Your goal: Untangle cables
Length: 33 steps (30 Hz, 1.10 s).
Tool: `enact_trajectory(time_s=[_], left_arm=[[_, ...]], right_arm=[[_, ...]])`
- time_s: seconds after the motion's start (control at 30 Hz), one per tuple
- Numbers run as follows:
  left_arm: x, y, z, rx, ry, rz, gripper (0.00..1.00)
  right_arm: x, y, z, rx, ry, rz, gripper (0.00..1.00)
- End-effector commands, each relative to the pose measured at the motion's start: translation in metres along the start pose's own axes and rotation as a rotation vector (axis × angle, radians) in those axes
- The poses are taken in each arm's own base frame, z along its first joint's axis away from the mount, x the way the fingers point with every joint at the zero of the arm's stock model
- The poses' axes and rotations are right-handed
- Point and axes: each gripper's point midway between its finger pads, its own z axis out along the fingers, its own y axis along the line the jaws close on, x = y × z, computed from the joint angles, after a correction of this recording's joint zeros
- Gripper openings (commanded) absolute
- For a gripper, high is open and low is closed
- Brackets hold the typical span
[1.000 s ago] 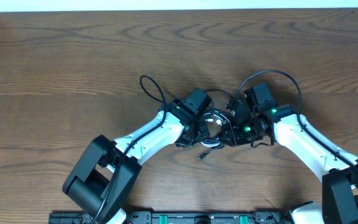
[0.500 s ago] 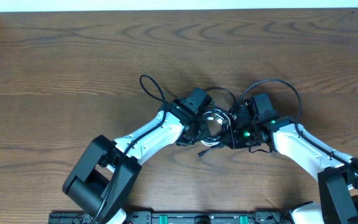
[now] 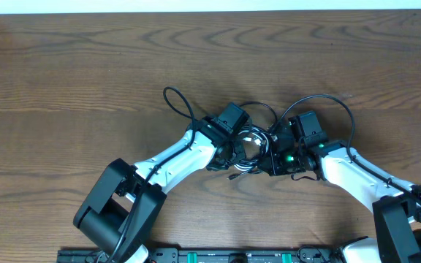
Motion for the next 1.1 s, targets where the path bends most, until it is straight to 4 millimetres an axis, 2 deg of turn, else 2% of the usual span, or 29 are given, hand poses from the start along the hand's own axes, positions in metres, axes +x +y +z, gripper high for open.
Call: enact_trajectory(time_s=[0.0,0.43,0.67,0.8,1.07], left_arm=[[-0.001,0.004,0.006,-0.026,-0.008,-0.001,0.16],[-0.001,0.004,0.006,-0.026,-0.007,-0.002,0.15],[0.0,0.004,0.006,-0.024,-0.001,-0.002,0.15],[0.0,0.004,0.006,-0.023,0.0,-0.002,0.15],[0.0,0.004,0.006,-0.023,-0.001,-0.002,0.15]], right_arm=[[0.004,0.014,0.003,-0.082,0.021,-0.001,0.09],[-0.002,0.021,0.002,-0.118,0.005,0.051,0.01],[-0.005,0.061,-0.007,-0.344,0.021,0.008,0.01],[-0.01,0.074,-0.015,-0.432,0.021,0.036,0.01],[-0.02,0.088,-0.034,-0.572,0.024,0.087,0.01]])
